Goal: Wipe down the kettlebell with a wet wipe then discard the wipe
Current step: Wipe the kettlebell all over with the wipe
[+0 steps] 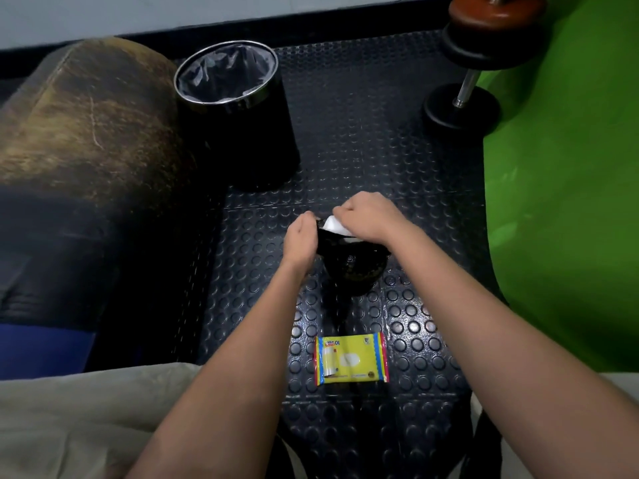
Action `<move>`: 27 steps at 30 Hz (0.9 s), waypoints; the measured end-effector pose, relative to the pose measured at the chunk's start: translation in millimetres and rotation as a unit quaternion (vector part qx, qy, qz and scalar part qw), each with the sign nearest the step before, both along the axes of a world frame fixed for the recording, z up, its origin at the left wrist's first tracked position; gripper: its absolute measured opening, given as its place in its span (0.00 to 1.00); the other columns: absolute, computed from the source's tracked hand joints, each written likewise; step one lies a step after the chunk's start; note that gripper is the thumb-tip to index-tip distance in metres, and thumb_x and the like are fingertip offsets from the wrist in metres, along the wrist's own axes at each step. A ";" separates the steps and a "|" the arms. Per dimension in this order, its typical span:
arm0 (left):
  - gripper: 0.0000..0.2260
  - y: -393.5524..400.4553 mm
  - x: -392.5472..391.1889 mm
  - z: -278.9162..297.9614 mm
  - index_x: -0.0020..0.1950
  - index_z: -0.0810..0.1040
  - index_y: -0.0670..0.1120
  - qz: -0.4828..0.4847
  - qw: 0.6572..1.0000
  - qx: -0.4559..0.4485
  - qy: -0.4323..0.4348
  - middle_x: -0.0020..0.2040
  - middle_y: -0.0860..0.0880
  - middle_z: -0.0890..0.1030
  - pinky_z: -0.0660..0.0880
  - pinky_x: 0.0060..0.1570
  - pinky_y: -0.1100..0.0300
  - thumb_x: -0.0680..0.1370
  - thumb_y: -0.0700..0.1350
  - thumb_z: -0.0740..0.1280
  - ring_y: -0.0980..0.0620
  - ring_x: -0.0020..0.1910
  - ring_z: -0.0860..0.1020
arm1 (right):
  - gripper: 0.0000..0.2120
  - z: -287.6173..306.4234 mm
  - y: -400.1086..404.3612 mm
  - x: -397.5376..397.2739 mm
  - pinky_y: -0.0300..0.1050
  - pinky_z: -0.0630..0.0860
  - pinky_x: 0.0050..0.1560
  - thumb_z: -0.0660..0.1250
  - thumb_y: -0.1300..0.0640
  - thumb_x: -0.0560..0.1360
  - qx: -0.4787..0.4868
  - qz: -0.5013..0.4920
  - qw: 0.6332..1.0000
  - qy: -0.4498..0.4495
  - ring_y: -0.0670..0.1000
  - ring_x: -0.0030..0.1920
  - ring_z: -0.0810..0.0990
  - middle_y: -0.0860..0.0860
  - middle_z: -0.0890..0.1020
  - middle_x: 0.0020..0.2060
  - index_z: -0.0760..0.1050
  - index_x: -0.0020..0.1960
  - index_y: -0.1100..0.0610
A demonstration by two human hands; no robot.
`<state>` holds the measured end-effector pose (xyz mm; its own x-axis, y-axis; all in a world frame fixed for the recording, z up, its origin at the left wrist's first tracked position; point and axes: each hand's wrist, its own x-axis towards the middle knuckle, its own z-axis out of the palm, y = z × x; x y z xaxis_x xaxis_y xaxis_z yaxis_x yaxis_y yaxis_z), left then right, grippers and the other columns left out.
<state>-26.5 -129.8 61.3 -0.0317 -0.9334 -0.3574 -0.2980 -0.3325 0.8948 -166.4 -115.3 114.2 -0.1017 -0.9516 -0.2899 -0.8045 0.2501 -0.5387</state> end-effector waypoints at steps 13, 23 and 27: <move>0.10 -2.6 -0.3 0.5 0.43 0.69 0.46 -0.003 0.995 0.059 0.081 0.37 0.51 0.72 0.67 0.38 0.58 0.81 0.48 0.55 0.54 0.36 0.69 | 0.16 -11.1 16.5 -33.4 0.47 0.60 0.35 0.51 0.54 0.79 0.076 -0.062 0.995 -0.029 0.54 0.39 0.71 0.52 0.75 0.33 0.64 0.34 0.58; 0.06 -3.2 -2.0 -2.9 0.46 0.69 0.46 0.008 0.997 0.043 0.066 0.43 0.47 0.69 0.64 0.39 0.55 0.79 0.47 0.55 0.49 0.42 0.66 | 0.15 2.1 -3.7 13.3 0.52 0.72 0.54 0.50 0.54 0.80 0.042 0.030 0.995 0.085 0.61 0.56 0.77 0.58 0.80 0.55 0.74 0.47 0.56; 0.08 -4.0 -0.9 -4.5 0.46 0.71 0.47 0.005 0.997 0.051 0.061 0.42 0.46 0.71 0.65 0.38 0.55 0.77 0.48 0.56 0.49 0.41 0.68 | 0.18 -0.2 -1.8 23.9 0.54 0.73 0.57 0.49 0.56 0.81 -0.010 0.055 0.993 0.106 0.62 0.55 0.78 0.57 0.82 0.54 0.77 0.51 0.57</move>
